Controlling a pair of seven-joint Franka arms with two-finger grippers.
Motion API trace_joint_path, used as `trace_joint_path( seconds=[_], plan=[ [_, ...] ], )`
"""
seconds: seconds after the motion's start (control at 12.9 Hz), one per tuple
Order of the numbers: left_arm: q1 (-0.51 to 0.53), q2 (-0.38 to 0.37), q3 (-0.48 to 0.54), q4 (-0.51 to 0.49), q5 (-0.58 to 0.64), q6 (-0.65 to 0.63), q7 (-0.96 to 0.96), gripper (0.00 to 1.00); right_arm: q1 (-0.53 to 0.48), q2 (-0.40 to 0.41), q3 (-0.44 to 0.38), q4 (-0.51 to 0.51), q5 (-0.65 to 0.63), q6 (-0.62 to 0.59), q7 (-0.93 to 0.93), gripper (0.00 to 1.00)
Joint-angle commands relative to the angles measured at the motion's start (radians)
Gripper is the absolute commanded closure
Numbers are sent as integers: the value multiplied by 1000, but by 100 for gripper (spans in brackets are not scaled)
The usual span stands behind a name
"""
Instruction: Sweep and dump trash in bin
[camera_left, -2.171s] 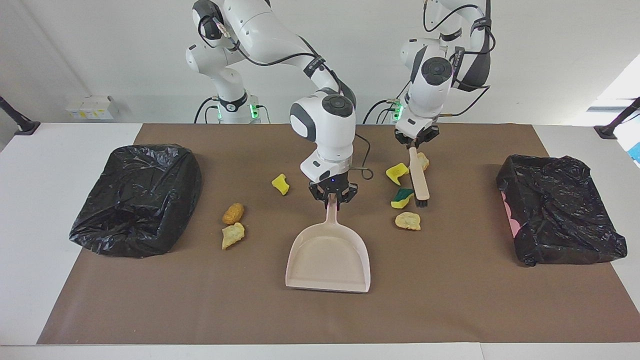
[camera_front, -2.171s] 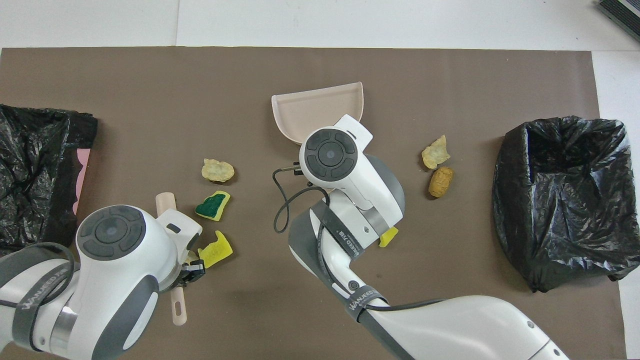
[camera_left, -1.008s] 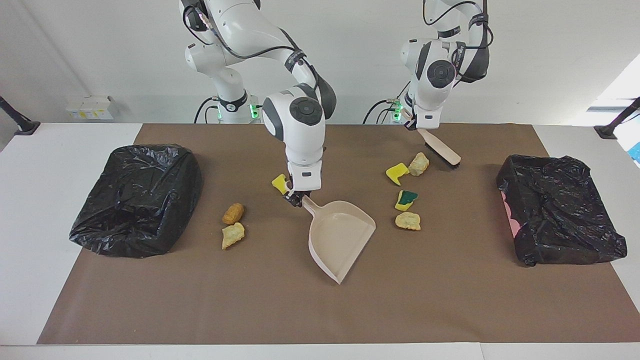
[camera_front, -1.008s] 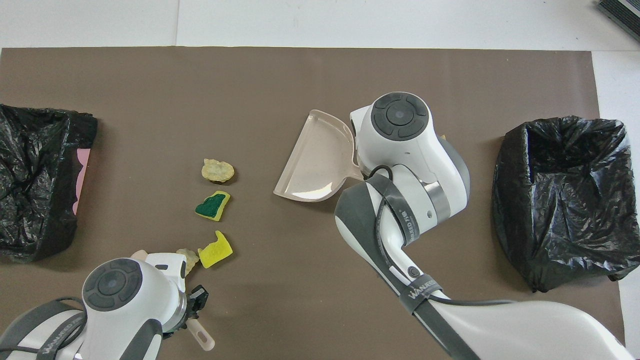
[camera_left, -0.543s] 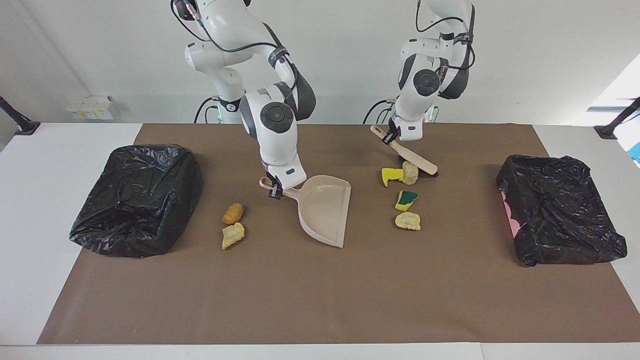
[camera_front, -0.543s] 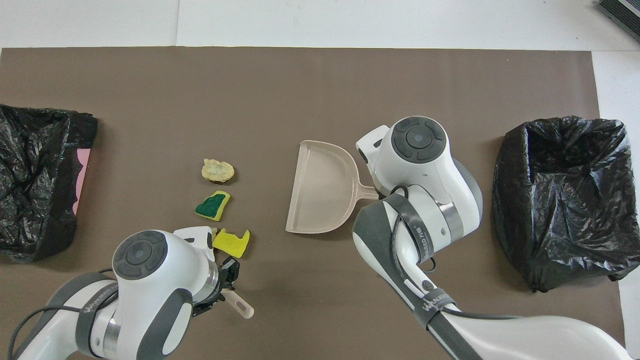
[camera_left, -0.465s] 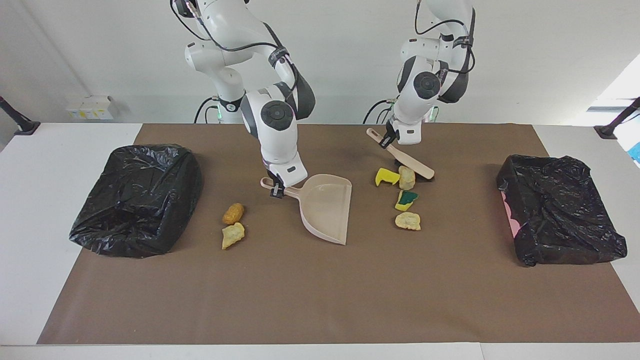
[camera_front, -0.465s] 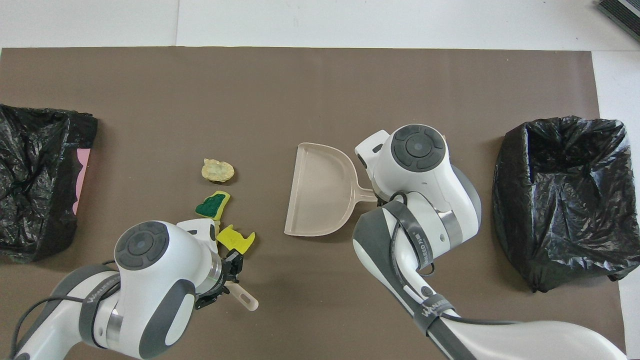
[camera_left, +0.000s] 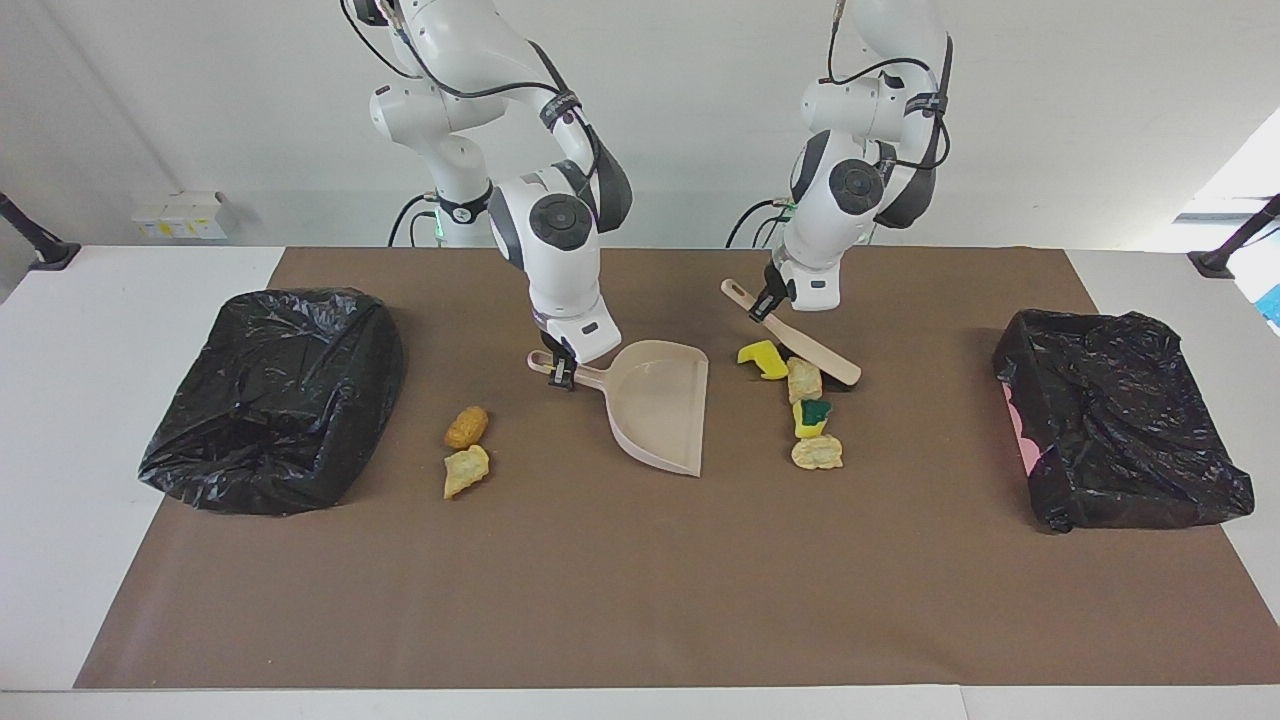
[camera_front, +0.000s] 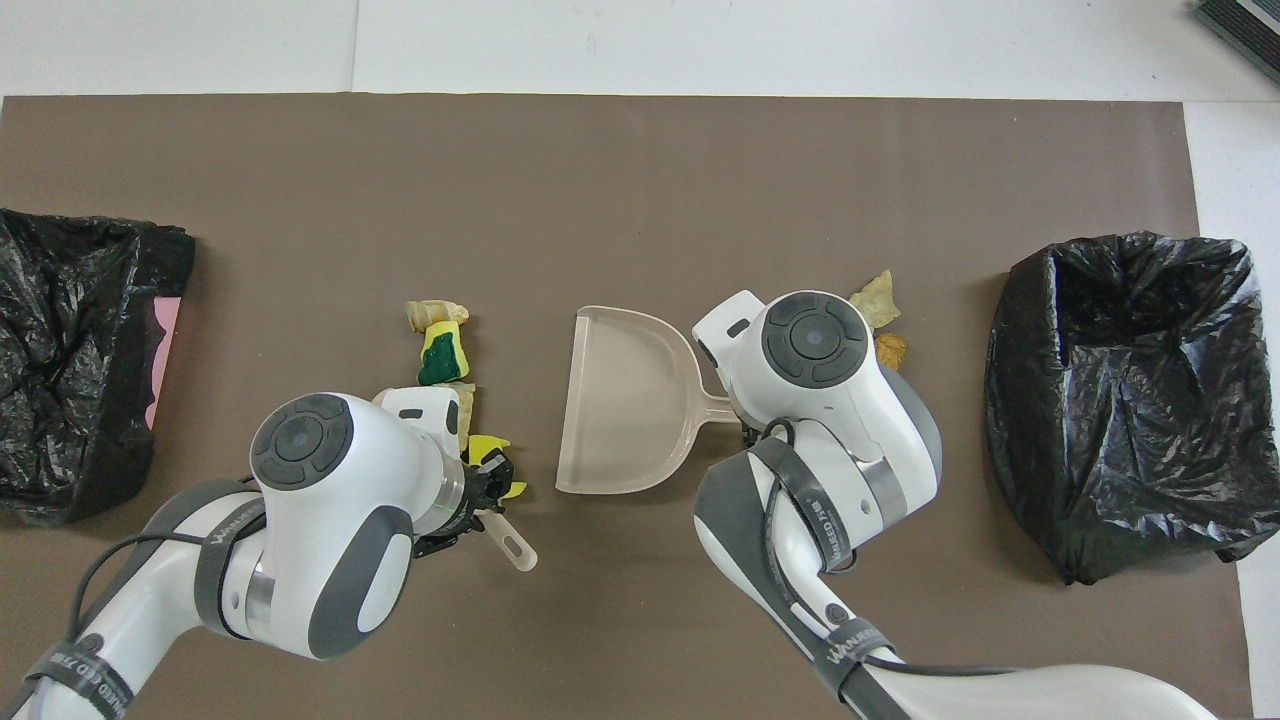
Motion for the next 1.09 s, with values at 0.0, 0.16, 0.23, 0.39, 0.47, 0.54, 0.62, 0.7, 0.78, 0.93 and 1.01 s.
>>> trace_joint_path(
  seconds=[0.0, 0.16, 0.23, 0.39, 0.47, 0.54, 0.62, 0.7, 0.78, 0.93, 1.01],
  plan=[
    [-12, 39, -44, 43, -10, 33, 125, 100, 0, -5, 4, -22, -8, 29, -44, 100],
    [-14, 50, -79, 56, -11, 50, 187, 100, 6, 3, 4, -21, -10, 43, -36, 100],
    [-14, 58, -101, 70, -11, 59, 199, 100, 6, 9, 4, -21, -8, 52, -34, 100],
    [-14, 85, -142, 116, -11, 84, 210, 100, 6, 16, 4, -19, -8, 66, -33, 100],
    [-14, 99, -170, 150, -11, 81, 210, 100, 6, 16, 4, -19, -8, 71, -31, 100],
    [-15, 117, -185, 184, -11, 78, 211, 100, 6, 18, 4, -19, -10, 71, -31, 100],
    [-15, 130, -189, 222, -11, 64, 210, 100, 6, 18, 4, -19, -8, 69, -31, 100],
    [-14, 119, -189, 237, -11, 46, 215, 100, 6, 18, 2, -19, -8, 69, -31, 100],
    [-6, 110, -186, 244, -4, 20, 216, 100, 6, 18, 2, -19, -8, 69, -31, 100],
    [11, 108, -166, 277, 41, -36, 227, 100, 6, 18, 2, -19, -8, 69, -22, 100],
    [27, 111, -157, 279, 127, -39, 236, 100, 6, 18, 2, -19, -8, 69, -18, 100]
  ],
)
